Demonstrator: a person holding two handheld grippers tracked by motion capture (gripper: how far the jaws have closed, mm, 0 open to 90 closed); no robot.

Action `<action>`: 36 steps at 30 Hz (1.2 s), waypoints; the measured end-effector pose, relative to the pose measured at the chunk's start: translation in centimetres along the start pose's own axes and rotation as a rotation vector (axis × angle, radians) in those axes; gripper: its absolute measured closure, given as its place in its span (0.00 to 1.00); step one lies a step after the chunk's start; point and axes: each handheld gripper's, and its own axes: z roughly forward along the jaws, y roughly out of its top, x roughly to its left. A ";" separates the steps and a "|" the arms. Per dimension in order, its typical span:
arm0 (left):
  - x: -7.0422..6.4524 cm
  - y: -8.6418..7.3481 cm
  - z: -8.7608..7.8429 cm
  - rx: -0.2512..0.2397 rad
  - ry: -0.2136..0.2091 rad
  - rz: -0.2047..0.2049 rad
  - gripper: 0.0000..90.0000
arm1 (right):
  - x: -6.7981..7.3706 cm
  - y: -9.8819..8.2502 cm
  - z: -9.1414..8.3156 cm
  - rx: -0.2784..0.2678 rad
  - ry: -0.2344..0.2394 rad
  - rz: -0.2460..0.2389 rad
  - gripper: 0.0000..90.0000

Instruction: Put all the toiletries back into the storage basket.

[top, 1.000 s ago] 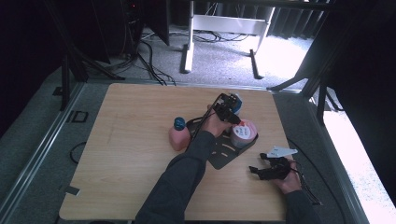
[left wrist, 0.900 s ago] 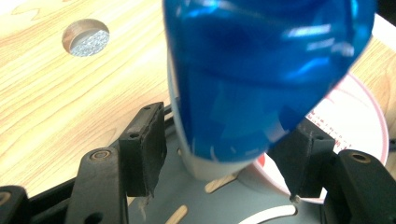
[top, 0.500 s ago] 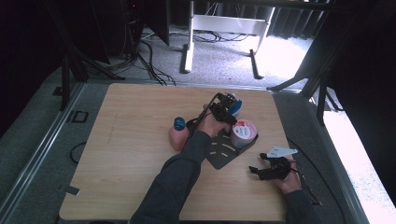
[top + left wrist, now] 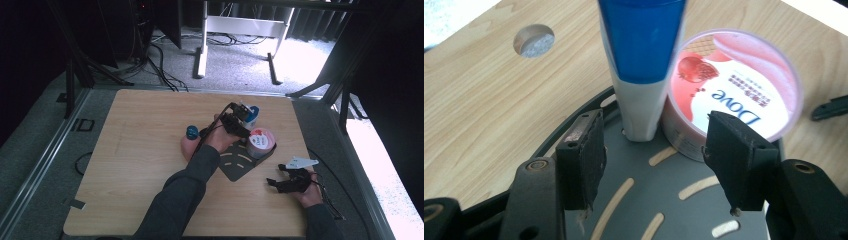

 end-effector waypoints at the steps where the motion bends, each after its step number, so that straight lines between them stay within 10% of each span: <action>1: 0.0 -0.1 -0.2 0.001 -0.003 0.003 0.45 | 0.0 0.0 0.0 0.000 0.000 0.001 0.21; 25: 0.6 -2.7 -4.0 -0.091 -0.048 0.077 0.43 | 0.0 0.0 0.0 0.002 -0.002 -0.002 0.21; 36: 0.6 -3.6 -5.5 -0.131 0.006 0.154 0.42 | 0.1 0.0 0.0 0.002 -0.001 -0.006 0.21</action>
